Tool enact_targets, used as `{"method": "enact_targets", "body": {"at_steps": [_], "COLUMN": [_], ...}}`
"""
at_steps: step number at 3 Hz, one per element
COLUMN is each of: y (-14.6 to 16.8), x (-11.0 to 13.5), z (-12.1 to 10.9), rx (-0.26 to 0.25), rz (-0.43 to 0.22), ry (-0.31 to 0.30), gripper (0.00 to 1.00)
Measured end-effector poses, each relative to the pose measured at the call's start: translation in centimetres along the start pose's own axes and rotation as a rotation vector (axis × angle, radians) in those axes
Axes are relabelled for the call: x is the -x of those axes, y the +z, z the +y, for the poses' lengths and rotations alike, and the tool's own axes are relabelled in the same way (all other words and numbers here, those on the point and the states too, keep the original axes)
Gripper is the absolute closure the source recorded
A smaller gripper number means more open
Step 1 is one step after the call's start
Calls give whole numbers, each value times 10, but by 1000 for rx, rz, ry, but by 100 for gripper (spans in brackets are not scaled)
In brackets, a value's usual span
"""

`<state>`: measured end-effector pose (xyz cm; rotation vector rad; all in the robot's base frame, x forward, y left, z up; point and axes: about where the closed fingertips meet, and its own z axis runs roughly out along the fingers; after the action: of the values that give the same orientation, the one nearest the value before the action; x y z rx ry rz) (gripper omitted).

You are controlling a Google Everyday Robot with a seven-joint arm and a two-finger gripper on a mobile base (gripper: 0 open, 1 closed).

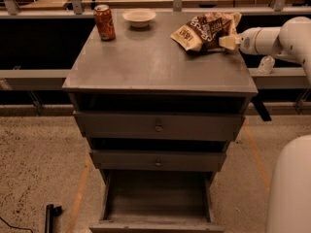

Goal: Place brown chip bag into bottom drawer

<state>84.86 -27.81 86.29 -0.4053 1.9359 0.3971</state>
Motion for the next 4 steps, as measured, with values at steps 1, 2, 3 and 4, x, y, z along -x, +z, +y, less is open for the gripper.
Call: {"method": "enact_targets", "body": {"at_steps": [1,2,3,4], "y": [-3,-29,-77,-107], "x": [0,-4,-15,-27], "z": [17,50,112,147], "rx": [73,190,372,467], "rz": [18,80,214,306], "ry": [-42,-102,-124,-111], "gripper": [95,100,100,100]}}
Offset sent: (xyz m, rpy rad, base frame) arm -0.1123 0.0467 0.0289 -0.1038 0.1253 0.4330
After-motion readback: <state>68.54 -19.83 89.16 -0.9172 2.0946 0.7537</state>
